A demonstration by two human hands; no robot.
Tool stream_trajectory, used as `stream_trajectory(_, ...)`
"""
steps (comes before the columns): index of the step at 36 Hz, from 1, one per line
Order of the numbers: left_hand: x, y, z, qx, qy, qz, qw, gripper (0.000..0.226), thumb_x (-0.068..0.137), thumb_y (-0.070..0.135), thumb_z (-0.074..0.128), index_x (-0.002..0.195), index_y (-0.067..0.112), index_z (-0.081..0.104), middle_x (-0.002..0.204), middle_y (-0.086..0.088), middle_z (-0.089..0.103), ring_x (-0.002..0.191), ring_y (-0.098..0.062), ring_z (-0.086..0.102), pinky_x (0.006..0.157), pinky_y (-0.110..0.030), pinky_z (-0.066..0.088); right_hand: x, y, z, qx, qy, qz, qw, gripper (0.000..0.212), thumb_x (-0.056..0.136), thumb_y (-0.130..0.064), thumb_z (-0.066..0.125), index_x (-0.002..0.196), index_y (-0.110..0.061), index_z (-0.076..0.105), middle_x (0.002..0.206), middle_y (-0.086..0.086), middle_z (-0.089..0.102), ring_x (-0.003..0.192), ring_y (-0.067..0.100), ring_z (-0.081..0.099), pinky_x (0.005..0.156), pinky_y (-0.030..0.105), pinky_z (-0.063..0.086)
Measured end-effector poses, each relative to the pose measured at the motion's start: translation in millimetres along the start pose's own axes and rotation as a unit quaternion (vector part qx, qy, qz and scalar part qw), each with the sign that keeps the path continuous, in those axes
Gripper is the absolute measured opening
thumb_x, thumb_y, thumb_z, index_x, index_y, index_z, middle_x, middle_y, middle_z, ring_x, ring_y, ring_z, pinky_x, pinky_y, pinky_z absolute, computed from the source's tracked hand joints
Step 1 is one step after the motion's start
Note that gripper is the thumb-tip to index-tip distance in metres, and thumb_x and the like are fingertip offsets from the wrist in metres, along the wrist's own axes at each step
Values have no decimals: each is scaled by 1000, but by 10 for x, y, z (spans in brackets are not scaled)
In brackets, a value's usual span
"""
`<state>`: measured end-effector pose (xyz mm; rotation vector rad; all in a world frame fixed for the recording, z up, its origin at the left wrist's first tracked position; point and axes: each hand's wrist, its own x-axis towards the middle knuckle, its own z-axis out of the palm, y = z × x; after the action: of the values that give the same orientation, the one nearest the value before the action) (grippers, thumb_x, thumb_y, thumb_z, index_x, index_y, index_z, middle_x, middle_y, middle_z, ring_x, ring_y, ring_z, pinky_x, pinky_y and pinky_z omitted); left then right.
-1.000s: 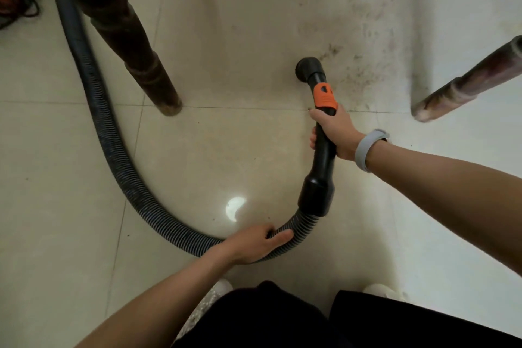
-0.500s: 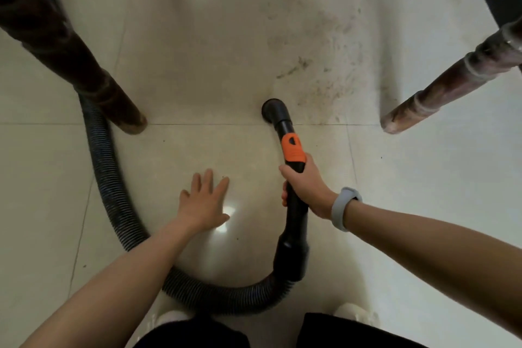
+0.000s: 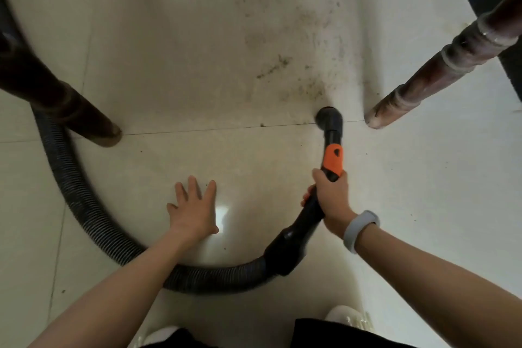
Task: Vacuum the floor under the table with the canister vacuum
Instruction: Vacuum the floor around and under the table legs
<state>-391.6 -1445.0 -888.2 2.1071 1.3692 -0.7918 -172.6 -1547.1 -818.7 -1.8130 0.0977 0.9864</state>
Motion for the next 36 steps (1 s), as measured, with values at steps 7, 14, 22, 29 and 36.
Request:
stream_trajectory(7,-13,-5,-12,-13,11,-4,1000,87,84,31,62,148,34,3,155,-9,-18,142,-42,-15,110,-58,20,-476,182,447,-7,-147,32,989,25,92,-6,49,109,-15,33,62,10,43,41,20,46,40,27,47)
stream_trajectory(14,-38,-61,18,-21,30,4,999,77,86,21,51,146,36,5,156,-6,-16,143,-39,-13,109,-57,25,-154,19,109,22,-29,12,999,18,93,-10,51,102,-12,36,60,9,43,38,18,45,40,27,46)
stream_trajectory(22,-31,15,-1,-46,37,-1,998,70,89,23,49,145,33,8,155,-6,-12,142,-41,-11,109,-57,25,128,-89,-251,106,66,30,992,19,92,-13,53,102,-17,37,62,8,45,44,20,47,45,30,48)
stream_trajectory(29,-25,9,-8,-29,43,-6,999,82,85,32,60,146,34,6,155,-8,-14,142,-42,-8,106,-55,31,-41,-43,228,74,-70,44,994,23,91,-8,53,102,-16,33,62,10,44,42,21,47,44,30,49)
stream_trajectory(36,48,-54,-76,-31,40,-9,999,91,83,37,66,148,33,3,156,-7,-16,143,-40,-10,107,-57,29,166,-311,360,45,-90,37,994,20,91,-9,54,99,-13,36,61,9,45,40,18,48,44,28,48)
